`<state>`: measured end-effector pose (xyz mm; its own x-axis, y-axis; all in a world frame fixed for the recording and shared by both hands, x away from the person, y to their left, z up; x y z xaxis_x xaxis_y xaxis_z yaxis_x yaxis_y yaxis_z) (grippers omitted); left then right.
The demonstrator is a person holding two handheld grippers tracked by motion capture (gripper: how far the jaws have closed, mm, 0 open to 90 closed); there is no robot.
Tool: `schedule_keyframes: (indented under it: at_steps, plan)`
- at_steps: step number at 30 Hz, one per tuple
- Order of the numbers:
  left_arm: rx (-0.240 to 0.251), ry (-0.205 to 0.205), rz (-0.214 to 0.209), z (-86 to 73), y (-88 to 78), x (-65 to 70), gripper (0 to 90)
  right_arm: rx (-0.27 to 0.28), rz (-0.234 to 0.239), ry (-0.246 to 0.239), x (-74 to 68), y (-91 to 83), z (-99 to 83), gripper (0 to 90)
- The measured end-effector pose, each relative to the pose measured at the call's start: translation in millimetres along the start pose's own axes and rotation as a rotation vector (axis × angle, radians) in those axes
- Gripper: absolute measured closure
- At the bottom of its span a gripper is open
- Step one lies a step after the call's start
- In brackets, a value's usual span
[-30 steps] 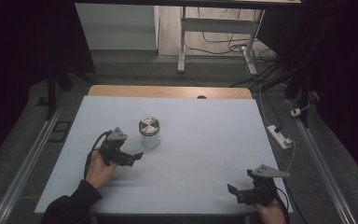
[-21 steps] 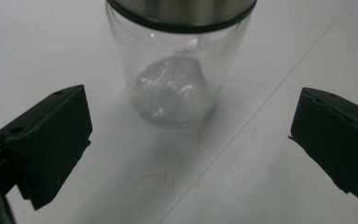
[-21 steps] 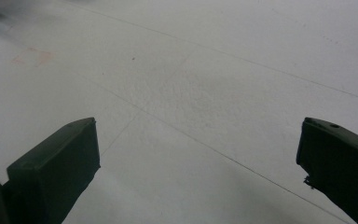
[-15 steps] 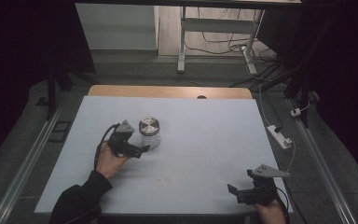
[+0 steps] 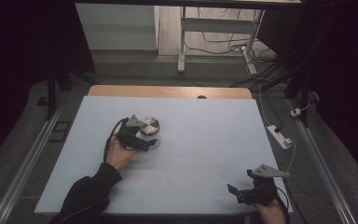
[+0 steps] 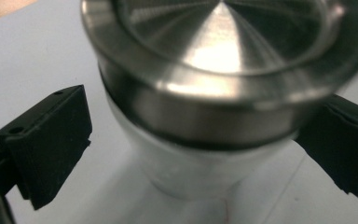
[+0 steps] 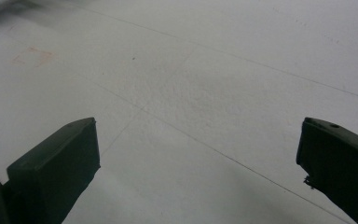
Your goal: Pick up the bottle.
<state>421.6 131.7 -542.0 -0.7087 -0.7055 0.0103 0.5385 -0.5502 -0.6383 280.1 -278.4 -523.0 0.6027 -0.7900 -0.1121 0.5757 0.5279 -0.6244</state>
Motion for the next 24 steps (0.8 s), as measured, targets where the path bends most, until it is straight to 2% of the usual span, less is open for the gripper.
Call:
schedule_keyframes:
  at_steps: [6, 10, 12, 13, 16, 24]
  plan:
    - [-0.026, 0.007, 0.015, 0.8, 10.4, -0.7, 0.3, -0.002, 0.001, -0.002, -0.1, -0.1, 0.0, 0.0]
    - [-0.034, 0.016, 0.009, 1.8, 14.4, 0.0, 5.5, -0.003, 0.0, -0.002, -0.1, 0.0, 0.0, 0.0]
    - [-0.035, 0.036, -0.004, 1.9, 14.2, 2.1, 11.0, -0.002, 0.001, -0.003, -0.2, -0.1, 0.0, 0.0]
    - [-0.035, 0.039, 0.005, 2.3, 14.1, 3.2, 14.0, -0.002, 0.001, -0.004, -0.2, -0.1, 0.0, 0.0]
    - [-0.03, 0.018, -0.004, 2.0, 13.3, 2.6, 15.0, -0.003, 0.001, -0.005, -0.2, -0.1, -0.1, 0.0]
    - [-0.035, -0.004, 0.008, 2.7, 12.4, 4.2, 15.4, -0.003, 0.002, -0.008, -0.6, -0.1, 0.0, 0.0]
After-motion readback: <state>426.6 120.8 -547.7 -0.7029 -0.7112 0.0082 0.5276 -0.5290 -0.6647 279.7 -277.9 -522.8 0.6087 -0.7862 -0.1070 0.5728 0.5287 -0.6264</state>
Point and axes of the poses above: each handheld gripper's, and its own axes: y roughly forward along the jaws, z roughly out of its top, x roughly to its right, the point moved 4 cm from there along y, roughly forward along the jaws, and after that the axes turned 1 degree about y, right-handed, at the moved point
